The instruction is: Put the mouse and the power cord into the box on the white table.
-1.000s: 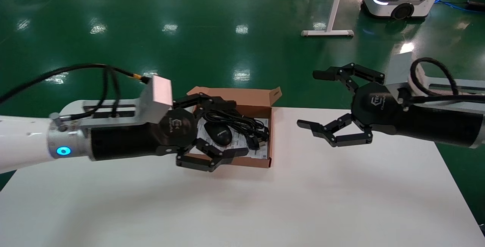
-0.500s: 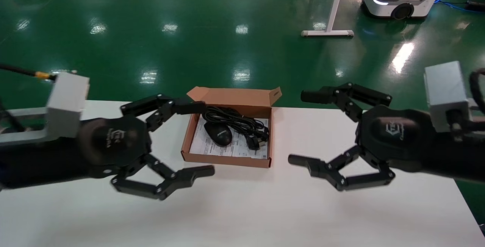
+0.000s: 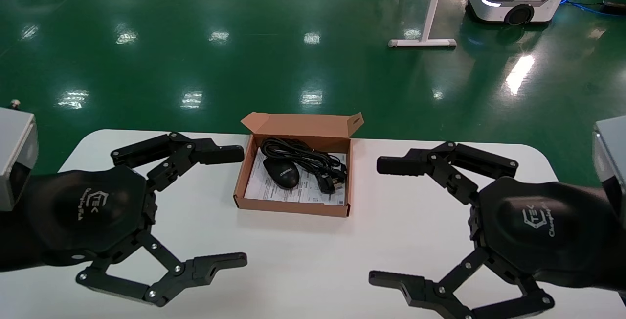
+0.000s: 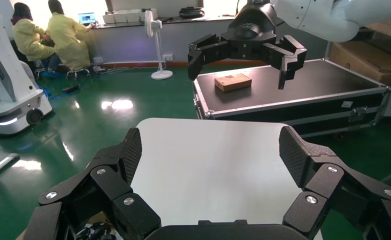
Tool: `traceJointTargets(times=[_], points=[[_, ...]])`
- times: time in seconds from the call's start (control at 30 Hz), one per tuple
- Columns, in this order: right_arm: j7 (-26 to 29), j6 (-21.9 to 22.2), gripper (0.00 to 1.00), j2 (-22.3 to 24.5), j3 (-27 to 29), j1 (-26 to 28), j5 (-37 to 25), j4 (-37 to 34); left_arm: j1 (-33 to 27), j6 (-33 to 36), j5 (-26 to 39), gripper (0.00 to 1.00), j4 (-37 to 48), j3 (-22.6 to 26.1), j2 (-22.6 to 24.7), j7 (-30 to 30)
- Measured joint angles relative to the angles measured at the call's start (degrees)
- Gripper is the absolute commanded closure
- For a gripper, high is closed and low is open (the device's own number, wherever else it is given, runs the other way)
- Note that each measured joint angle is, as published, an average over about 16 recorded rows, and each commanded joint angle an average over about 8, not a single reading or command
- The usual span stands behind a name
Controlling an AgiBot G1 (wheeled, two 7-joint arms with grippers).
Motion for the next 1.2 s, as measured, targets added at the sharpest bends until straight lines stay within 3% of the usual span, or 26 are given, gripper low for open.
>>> traceJointTargets(times=[1.2], points=[[-0.76, 0.37, 0.00, -0.41, -0.81, 0.97, -0.69, -1.53, -0.44, -0.26, 0.28, 0.00, 0.93, 0.85, 0.43, 0.04]])
